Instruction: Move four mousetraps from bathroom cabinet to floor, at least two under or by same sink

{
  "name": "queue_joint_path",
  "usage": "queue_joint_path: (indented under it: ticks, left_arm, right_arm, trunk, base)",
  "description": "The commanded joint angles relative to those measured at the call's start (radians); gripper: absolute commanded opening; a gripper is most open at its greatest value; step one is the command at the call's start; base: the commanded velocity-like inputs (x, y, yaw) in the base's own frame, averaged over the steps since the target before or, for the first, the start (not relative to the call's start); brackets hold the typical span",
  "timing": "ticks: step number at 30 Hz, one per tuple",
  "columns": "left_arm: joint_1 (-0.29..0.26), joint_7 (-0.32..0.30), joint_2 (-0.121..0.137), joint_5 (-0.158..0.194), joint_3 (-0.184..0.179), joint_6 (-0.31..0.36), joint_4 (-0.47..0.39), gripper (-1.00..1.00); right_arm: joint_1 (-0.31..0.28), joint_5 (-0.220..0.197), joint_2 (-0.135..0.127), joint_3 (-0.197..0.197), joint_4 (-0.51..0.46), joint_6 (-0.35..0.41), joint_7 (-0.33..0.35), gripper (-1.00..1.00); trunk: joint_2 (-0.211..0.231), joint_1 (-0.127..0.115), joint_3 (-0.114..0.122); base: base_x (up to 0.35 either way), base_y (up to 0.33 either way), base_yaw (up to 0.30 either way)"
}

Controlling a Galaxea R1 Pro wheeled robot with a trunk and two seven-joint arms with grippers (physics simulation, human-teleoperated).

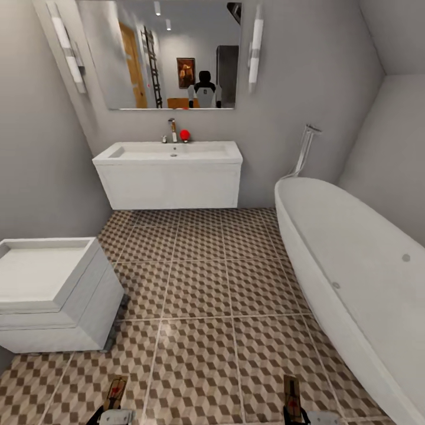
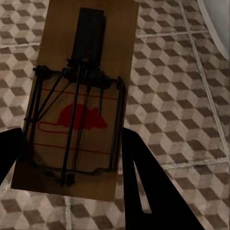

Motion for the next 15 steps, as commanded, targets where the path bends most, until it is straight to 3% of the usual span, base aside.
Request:
queue_joint_path:
  ticks: [1,15]
  left_arm:
    - [-0.001,0.006,0.0,0.005,-0.009,-0.005,0.003,-1.0]
    - [-0.001,0.006,0.0,0.005,-0.009,-0.005,0.003,-1.0]
  right_arm:
    - [-0.001,-0.004,0.0,-0.003,0.001,-0.003,0.005,-1.0]
    - [-0.001,-0.004,0.0,-0.003,0.001,-0.003,0.005,-1.0]
  trunk:
    - [0.0,0.001,-0.001]
    - [0.0,0.001,-0.001]
  base:
    - [0.329,0.0,0.003]
    - [0.329,0.0,0.0]
